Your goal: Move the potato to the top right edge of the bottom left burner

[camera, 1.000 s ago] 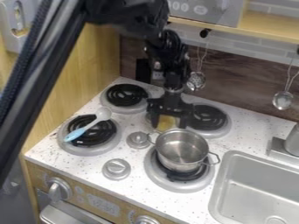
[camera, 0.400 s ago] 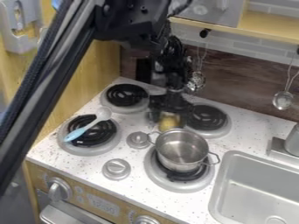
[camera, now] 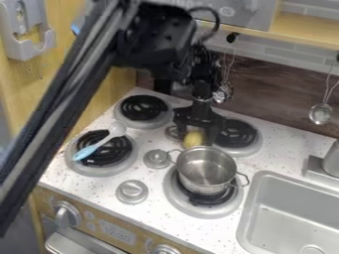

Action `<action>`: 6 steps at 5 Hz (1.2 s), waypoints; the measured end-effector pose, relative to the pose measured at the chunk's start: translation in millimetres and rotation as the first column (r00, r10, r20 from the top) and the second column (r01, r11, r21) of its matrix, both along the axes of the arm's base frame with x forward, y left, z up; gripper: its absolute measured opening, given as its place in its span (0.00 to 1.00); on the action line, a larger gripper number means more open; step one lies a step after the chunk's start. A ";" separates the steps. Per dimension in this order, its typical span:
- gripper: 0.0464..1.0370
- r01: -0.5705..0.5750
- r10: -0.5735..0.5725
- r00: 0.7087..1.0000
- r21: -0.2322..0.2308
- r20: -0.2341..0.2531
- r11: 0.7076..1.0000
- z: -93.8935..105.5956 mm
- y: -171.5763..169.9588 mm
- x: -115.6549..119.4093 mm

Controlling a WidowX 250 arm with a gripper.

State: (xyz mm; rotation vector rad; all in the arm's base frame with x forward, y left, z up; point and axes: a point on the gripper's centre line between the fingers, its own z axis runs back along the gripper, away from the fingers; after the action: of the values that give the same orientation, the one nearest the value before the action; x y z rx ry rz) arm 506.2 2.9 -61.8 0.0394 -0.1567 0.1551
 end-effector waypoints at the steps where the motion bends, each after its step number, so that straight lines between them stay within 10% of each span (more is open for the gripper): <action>1: 0.90 0.004 -0.004 1.000 0.010 -0.014 1.000 -1.6 2.2 0.8; 2: 0.61 0.013 -0.013 1.000 0.005 -0.013 1.000 -2.7 2.7 0.6; 6: 0.56 -0.022 0.020 1.000 -0.110 -0.016 0.994 24.5 20.8 -4.9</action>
State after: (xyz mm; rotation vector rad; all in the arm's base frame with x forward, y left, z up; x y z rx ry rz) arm 501.3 23.7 -37.3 -0.0677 -0.1328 0.1843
